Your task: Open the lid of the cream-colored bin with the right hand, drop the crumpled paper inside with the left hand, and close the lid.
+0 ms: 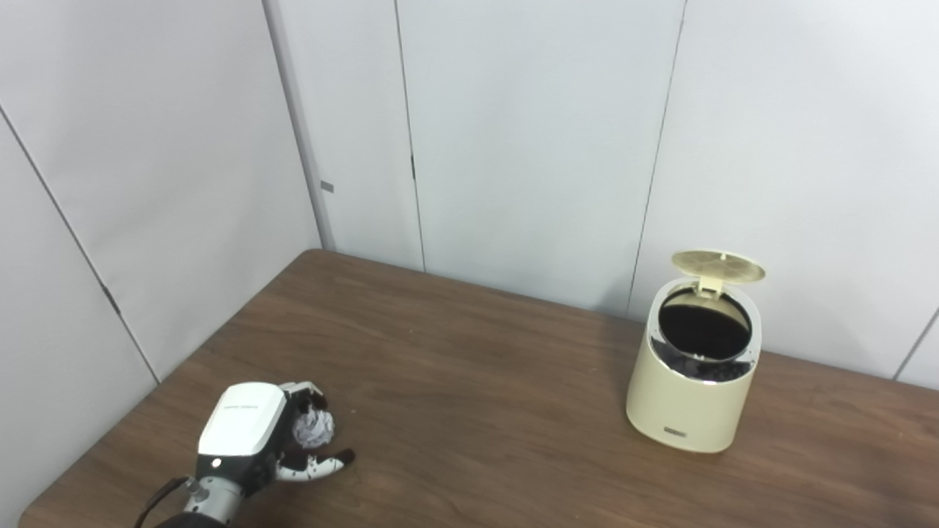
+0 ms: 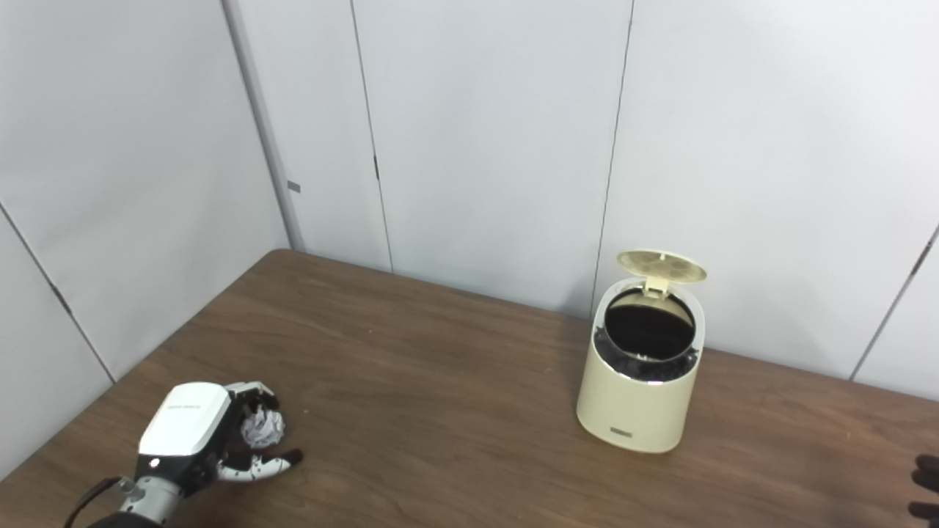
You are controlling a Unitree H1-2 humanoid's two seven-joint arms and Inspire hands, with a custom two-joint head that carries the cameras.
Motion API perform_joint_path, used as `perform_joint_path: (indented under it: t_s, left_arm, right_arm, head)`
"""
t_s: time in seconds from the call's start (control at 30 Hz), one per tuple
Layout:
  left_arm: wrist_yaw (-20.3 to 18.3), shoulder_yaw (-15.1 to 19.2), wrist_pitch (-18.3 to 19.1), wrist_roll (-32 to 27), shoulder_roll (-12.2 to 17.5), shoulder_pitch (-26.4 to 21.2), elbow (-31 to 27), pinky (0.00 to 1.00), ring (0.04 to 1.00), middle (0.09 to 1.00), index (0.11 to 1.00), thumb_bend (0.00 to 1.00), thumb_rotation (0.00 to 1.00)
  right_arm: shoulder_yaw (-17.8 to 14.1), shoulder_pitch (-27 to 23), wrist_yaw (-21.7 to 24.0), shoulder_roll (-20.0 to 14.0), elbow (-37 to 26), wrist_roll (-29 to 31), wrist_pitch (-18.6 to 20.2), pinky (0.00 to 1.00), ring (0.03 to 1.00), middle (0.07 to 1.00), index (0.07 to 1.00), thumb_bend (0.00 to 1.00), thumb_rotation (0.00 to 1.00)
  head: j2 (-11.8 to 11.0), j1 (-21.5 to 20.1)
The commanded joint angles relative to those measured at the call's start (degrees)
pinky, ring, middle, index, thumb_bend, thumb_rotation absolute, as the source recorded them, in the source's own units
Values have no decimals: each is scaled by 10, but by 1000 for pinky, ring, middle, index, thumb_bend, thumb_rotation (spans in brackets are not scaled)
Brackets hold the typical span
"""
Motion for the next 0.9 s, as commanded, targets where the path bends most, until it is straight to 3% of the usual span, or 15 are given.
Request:
perform_joint_path:
  t_s: [0.0,0.33,0.6,0.63,0.67,0.73,0.87]
  left_arm:
    - [1,2,5,17,21,11,14,447,539,606,621,1000,181]
    - [8,-4,7,16,22,2,38,417,511,586,614,999,100]
    - [68,-14,-18,19,17,-4,73,346,424,496,524,952,17]
    - [80,-17,-24,20,17,-5,79,335,413,485,506,742,36]
    - [88,-20,-28,21,18,-6,85,323,401,468,513,612,14]
    - [108,-24,-37,21,19,-9,97,305,382,454,517,545,3]
    - [125,-29,-38,19,17,-12,108,259,333,434,523,520,0]
  right_arm:
    - [-7,-15,1,-8,-16,9,-13,553,698,720,679,403,742]
    - [-12,-16,13,-19,-19,31,-2,537,683,709,669,429,719]
    - [-17,-19,20,-24,-18,41,-1,528,674,701,663,452,709]
    - [-17,-19,20,-24,-19,42,-1,526,671,699,661,456,708]
    - [-18,-19,20,-24,-19,44,0,522,667,696,658,465,702]
    - [-18,-19,22,-26,-18,44,-2,522,669,698,660,474,702]
    - [-20,-17,24,-28,-24,43,3,521,668,699,660,490,703]
  head:
    - [1,0]
    - [3,1]
    - [4,-1]
    - [4,-1]
    - [4,-1]
    - [5,-1]
    - [6,-1]
